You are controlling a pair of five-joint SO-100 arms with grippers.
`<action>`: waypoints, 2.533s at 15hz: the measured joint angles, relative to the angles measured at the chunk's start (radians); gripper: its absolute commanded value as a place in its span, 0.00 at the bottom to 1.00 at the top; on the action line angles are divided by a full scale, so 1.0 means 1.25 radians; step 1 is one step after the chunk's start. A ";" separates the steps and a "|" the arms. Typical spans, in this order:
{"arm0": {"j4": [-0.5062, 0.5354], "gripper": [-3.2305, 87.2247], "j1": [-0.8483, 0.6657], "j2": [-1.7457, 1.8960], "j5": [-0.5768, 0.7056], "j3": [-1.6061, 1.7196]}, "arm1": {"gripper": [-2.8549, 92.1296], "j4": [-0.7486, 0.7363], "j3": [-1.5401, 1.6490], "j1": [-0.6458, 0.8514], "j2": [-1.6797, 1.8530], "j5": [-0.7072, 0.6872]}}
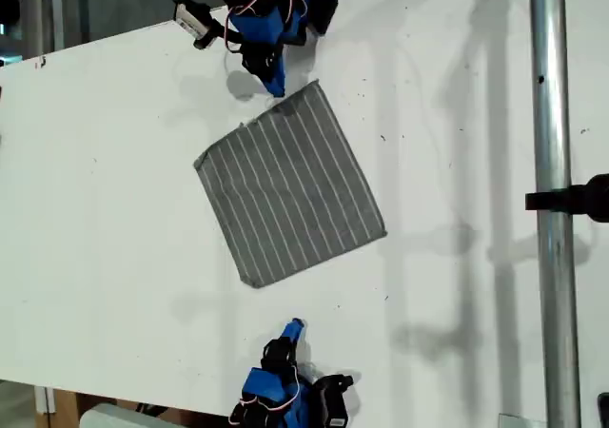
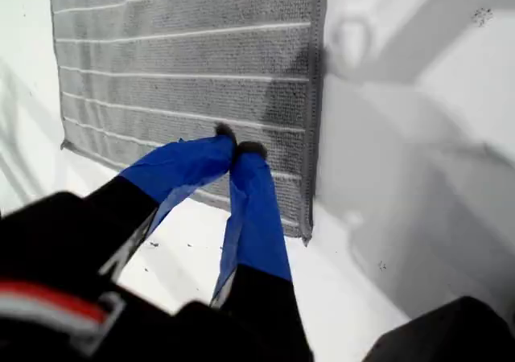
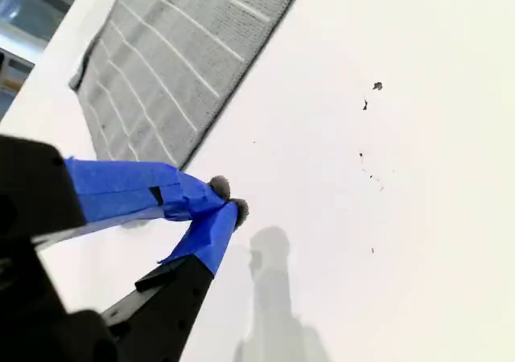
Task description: Grasp corners of a towel and fold twice.
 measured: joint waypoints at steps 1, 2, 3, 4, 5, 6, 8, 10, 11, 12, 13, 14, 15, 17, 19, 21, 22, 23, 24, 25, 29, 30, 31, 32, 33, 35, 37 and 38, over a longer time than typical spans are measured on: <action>0.000 0.01 -0.001 0.000 -0.002 0.000 | 0.03 0.000 0.000 -0.013 0.000 0.000; 0.000 0.01 -0.004 0.000 -0.002 0.000 | 0.03 0.000 0.000 -0.011 0.000 0.000; 0.000 0.01 -0.006 0.000 -0.002 0.000 | 0.03 0.000 0.000 -0.010 0.000 0.000; 0.000 0.01 -0.006 0.000 -0.006 0.000 | 0.03 0.000 0.000 -0.011 0.005 0.000; 0.000 0.00 -0.013 0.000 -0.017 0.000 | 0.03 0.000 0.000 -0.017 0.007 0.000; 0.000 0.00 -0.021 0.000 -0.034 0.000 | 0.03 0.000 0.000 -0.042 0.009 -0.011; 0.005 0.00 -0.017 0.000 -0.065 -0.016 | 0.03 -0.007 -0.028 -0.072 0.007 -0.050; 0.007 0.00 -0.005 -0.004 -0.091 -0.050 | 0.03 -0.007 -0.102 -0.093 -0.027 -0.102; 0.007 0.00 -0.004 -0.023 -0.099 -0.087 | 0.03 -0.006 -0.153 -0.106 -0.064 -0.130; 0.004 0.00 -0.002 -0.082 -0.108 -0.136 | 0.03 0.000 -0.204 -0.119 -0.117 -0.158; -0.009 0.00 0.000 -0.172 -0.110 -0.195 | 0.03 0.012 -0.259 -0.128 -0.171 -0.185; -0.028 0.00 0.001 -0.280 -0.110 -0.263 | 0.03 0.027 -0.319 -0.144 -0.226 -0.214; -0.044 0.00 0.004 -0.394 -0.110 -0.335 | 0.03 0.050 -0.394 -0.160 -0.306 -0.243; -0.072 0.00 0.029 -0.607 -0.109 -0.469 | 0.03 0.126 -0.561 -0.202 -0.445 -0.318; -0.092 0.00 0.069 -0.801 -0.115 -0.617 | 0.03 0.228 -0.713 -0.255 -0.563 -0.385; -0.094 0.01 0.113 -1.019 -0.109 -0.804 | 0.14 0.268 -0.746 -0.318 -0.584 -0.409; -0.094 0.06 0.130 -1.125 -0.094 -0.901 | 0.20 0.272 -0.753 -0.339 -0.595 -0.407; -0.087 0.19 0.146 -1.225 -0.066 -1.001 | 0.25 0.275 -0.760 -0.351 -0.617 -0.405; -0.064 0.28 0.162 -1.307 -0.021 -1.101 | 0.27 0.285 -0.766 -0.358 -0.653 -0.405; -0.005 0.32 0.178 -1.381 0.004 -1.204 | 0.30 0.292 -0.769 -0.358 -0.703 -0.405; 0.059 0.36 0.209 -1.501 0.109 -1.385 | 0.33 0.309 -0.774 -0.358 -0.798 -0.405; 0.059 0.36 0.212 -1.516 0.131 -1.401 | 0.33 0.314 -0.776 -0.358 -0.822 -0.396; 0.059 0.36 0.218 -1.528 0.150 -1.415 | 0.34 0.315 -0.776 -0.358 -0.854 -0.385; 0.059 0.36 0.225 -1.541 0.163 -1.433 | 0.34 0.315 -0.776 -0.358 -0.886 -0.369; 0.059 0.36 0.229 -1.551 0.174 -1.448 | 0.34 0.306 -0.766 -0.358 -0.906 -0.352; 0.060 0.36 0.233 -1.552 0.182 -1.458 | 0.35 0.226 -0.677 -0.357 -0.909 -0.310; 0.076 0.36 0.237 -1.552 0.183 -1.458 | 0.35 0.113 -0.560 -0.345 -0.909 -0.279; 0.081 0.35 0.237 -1.552 0.183 -1.458 | 0.34 0.056 -0.492 -0.334 -0.911 -0.279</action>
